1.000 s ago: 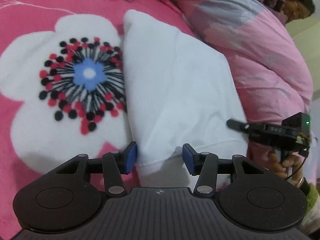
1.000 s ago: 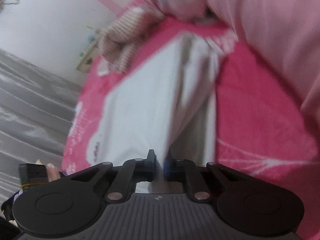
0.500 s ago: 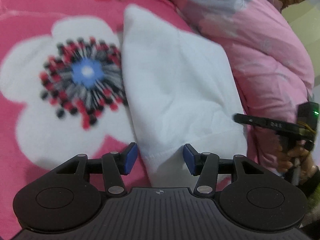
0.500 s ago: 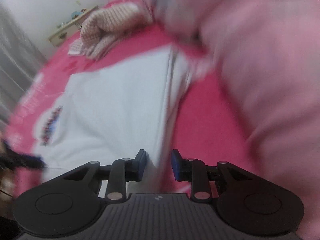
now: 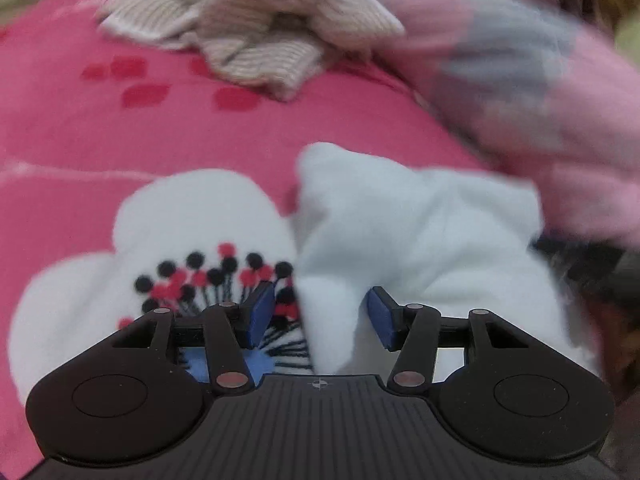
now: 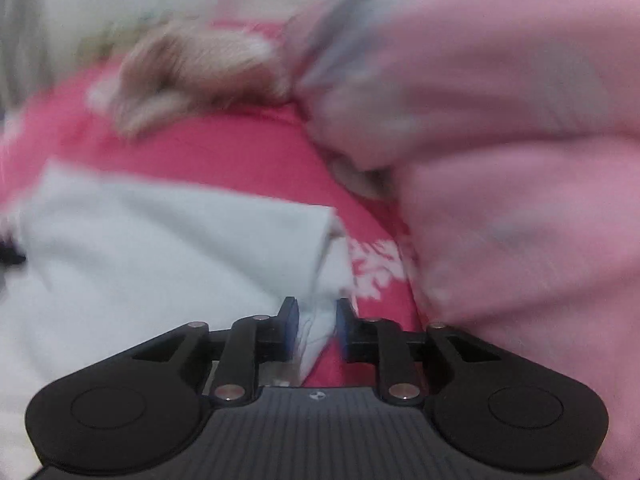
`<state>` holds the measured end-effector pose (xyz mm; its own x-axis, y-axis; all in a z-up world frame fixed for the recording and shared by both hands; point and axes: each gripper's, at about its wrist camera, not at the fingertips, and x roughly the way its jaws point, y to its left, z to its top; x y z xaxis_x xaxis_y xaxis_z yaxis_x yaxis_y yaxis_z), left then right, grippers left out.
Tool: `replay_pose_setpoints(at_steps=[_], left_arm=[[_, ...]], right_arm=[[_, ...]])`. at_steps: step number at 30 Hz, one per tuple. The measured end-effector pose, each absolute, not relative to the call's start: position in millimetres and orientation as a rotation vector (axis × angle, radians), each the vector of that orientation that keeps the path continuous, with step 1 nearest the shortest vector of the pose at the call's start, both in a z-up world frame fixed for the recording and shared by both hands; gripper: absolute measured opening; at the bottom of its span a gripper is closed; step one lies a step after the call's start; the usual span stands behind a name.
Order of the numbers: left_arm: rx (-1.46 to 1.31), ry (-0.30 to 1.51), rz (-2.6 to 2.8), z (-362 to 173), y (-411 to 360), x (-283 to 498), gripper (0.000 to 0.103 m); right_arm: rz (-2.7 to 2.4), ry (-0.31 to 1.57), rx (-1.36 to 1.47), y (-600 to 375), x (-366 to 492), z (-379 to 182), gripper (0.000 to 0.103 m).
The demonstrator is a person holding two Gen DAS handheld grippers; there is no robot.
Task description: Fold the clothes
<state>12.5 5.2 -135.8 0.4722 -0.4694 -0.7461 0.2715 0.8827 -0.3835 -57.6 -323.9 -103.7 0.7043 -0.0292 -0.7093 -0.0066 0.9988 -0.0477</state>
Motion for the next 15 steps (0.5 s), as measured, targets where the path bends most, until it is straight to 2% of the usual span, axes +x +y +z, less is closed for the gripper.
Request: replay_pose_setpoints(at_steps=[2,5,8,9,10,11,12,13,14,15], left_arm=[[-0.270,0.954,-0.468,-127.9,17.6,18.5,0.052],[-0.368,0.927,-0.497,-121.4,29.0,42.8,0.056],[-0.409,0.921,-0.492,-130.5,27.1,69.4,0.058],[-0.415,0.919,-0.496,-135.9,24.9,74.2,0.057],[-0.421,0.918,-0.500,-141.3,22.8,79.1,0.055],[-0.427,0.917,-0.504,-146.7,20.6,84.0,0.051],[-0.436,0.909,-0.514,-149.3,19.3,84.2,0.039],[-0.449,0.886,-0.524,-148.2,19.6,79.5,0.029],[-0.457,0.855,-0.526,-145.8,20.2,75.2,0.026],[-0.465,0.823,-0.524,-143.2,21.2,72.0,0.018]], right_arm=[[-0.002,0.761,0.060,-336.3,-59.0,-89.0,0.023],[0.014,0.728,0.165,-348.0,-47.2,-79.9,0.040],[0.014,0.750,0.184,-350.6,-21.5,-89.1,0.046],[0.029,0.771,0.189,-350.4,-14.3,-95.1,0.043],[0.053,0.791,0.204,-349.8,-10.1,-100.6,0.035],[0.059,0.793,0.215,-349.5,-9.7,-103.3,0.015],[0.058,0.769,0.213,-349.3,-12.5,-102.9,0.009],[0.054,0.741,0.202,-347.6,-15.8,-101.7,0.009],[0.041,0.698,0.167,-342.1,-20.5,-98.0,0.008],[0.027,0.655,0.132,-336.6,-25.2,-94.3,0.008]])
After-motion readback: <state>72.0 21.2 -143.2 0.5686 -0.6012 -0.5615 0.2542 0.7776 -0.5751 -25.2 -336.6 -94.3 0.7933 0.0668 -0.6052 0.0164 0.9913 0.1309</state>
